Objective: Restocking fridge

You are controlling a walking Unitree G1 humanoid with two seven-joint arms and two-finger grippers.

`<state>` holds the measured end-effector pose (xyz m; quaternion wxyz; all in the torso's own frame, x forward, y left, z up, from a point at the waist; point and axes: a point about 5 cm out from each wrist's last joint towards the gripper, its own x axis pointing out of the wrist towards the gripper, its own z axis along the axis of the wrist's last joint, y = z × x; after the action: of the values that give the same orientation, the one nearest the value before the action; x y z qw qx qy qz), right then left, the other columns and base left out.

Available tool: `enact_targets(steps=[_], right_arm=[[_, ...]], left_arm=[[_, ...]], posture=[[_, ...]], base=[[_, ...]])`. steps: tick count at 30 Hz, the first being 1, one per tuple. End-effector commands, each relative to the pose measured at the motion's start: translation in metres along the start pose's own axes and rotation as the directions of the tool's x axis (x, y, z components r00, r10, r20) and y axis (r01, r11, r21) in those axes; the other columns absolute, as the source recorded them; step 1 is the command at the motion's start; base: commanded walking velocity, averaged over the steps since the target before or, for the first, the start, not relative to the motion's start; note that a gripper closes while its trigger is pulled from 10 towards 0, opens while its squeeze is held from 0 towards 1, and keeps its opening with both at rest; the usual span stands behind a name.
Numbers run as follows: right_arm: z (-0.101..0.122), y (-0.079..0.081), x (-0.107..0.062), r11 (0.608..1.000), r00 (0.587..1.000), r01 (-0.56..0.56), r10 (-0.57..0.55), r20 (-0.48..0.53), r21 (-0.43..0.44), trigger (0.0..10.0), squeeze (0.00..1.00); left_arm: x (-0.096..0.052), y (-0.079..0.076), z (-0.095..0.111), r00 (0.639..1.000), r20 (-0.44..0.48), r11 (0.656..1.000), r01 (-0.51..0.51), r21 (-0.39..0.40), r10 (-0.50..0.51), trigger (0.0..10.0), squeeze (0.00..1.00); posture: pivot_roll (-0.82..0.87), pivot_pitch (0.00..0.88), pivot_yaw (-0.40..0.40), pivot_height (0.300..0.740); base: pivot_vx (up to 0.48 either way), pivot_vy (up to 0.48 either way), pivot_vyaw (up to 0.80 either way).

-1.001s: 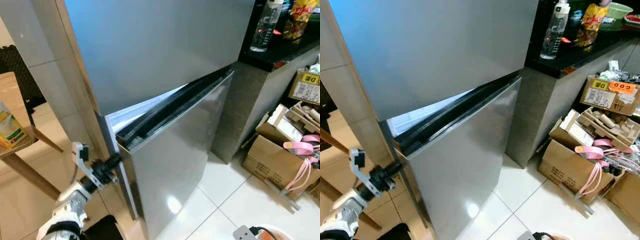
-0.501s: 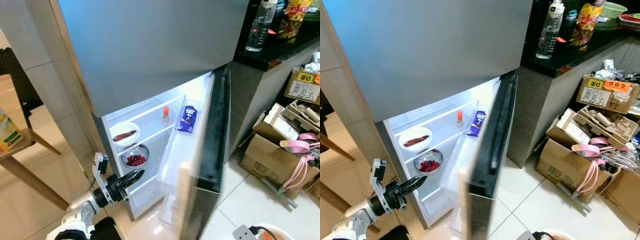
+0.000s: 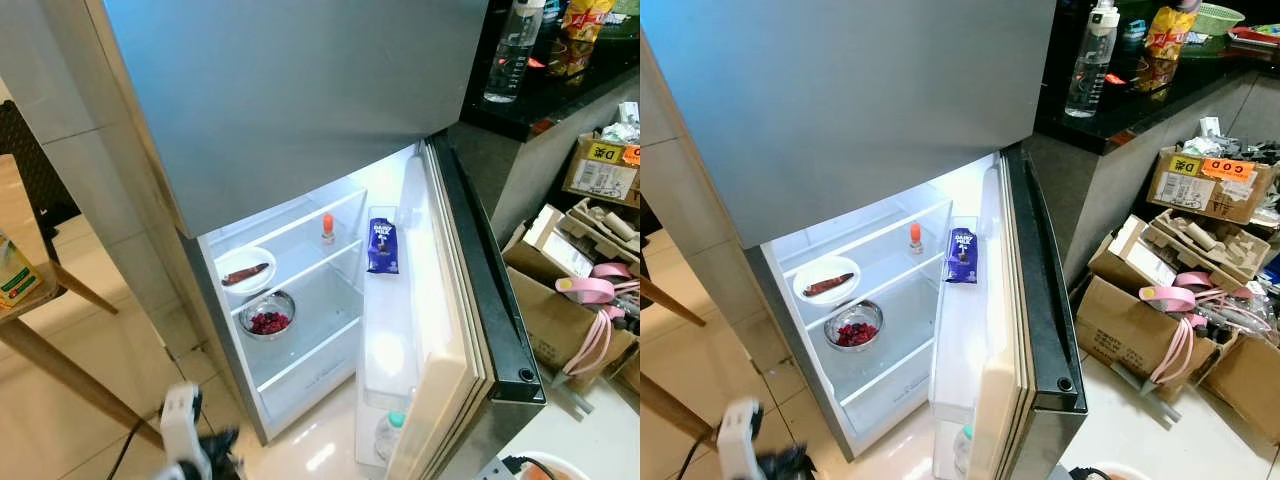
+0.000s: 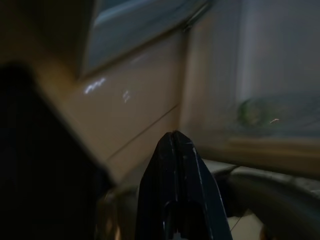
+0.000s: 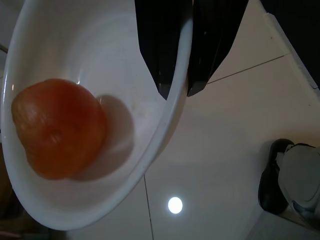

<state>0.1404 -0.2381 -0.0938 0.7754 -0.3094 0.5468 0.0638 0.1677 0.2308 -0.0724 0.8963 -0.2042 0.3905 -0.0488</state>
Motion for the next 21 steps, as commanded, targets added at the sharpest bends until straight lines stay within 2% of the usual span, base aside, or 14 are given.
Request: enact_targets(steps=[1,2,6,8,14,21], right_arm=[[0.003,-0.002,0.000,1.000,1.000,0.018,-0.018,0.004,0.003,10.0,0.00],[0.002,-0.002,0.000,1.000,1.000,0.021,-0.021,-0.001,0.002,10.0,0.00],[0.002,-0.002,0.000,1.000,1.000,0.023,-0.023,-0.004,0.001,10.0,0.00],[0.001,-0.003,0.000,1.000,1.000,0.024,-0.024,-0.007,0.002,10.0,0.00],[0.000,-0.002,0.000,1.000,1.000,0.022,-0.022,-0.008,0.002,10.0,0.00],[0.000,-0.002,0.000,1.000,1.000,0.021,-0.021,-0.009,-0.003,10.0,0.00]], left_arm=[[-0.001,0.002,-0.009,0.998,-0.022,0.998,-0.058,-0.024,0.057,10.0,0.00],[-0.004,0.004,-0.023,0.992,-0.056,0.992,-0.117,-0.046,0.115,10.0,0.00],[-0.008,0.004,-0.037,0.985,-0.095,0.987,-0.149,-0.061,0.143,10.0,0.00],[-0.013,0.003,-0.055,0.973,-0.156,0.980,-0.185,-0.068,0.173,10.0,0.00],[-0.015,0.003,-0.064,0.964,-0.179,0.974,-0.211,-0.078,0.194,10.0,0.00],[-0.013,0.002,-0.060,0.965,-0.166,0.973,-0.219,-0.074,0.204,10.0,0.00]], posture=[[-0.09,0.000,-0.019,0.740],[-0.09,0.000,-0.020,0.740],[-0.09,0.000,-0.020,0.740],[-0.09,0.000,-0.018,0.740],[-0.09,0.000,-0.020,0.740],[-0.09,0.000,-0.020,0.740]], base=[[0.000,0.000,0.00],[0.000,0.000,0.00],[0.000,0.000,0.00],[-0.135,0.000,0.00],[-0.356,0.000,0.00],[-0.408,0.000,0.00]])
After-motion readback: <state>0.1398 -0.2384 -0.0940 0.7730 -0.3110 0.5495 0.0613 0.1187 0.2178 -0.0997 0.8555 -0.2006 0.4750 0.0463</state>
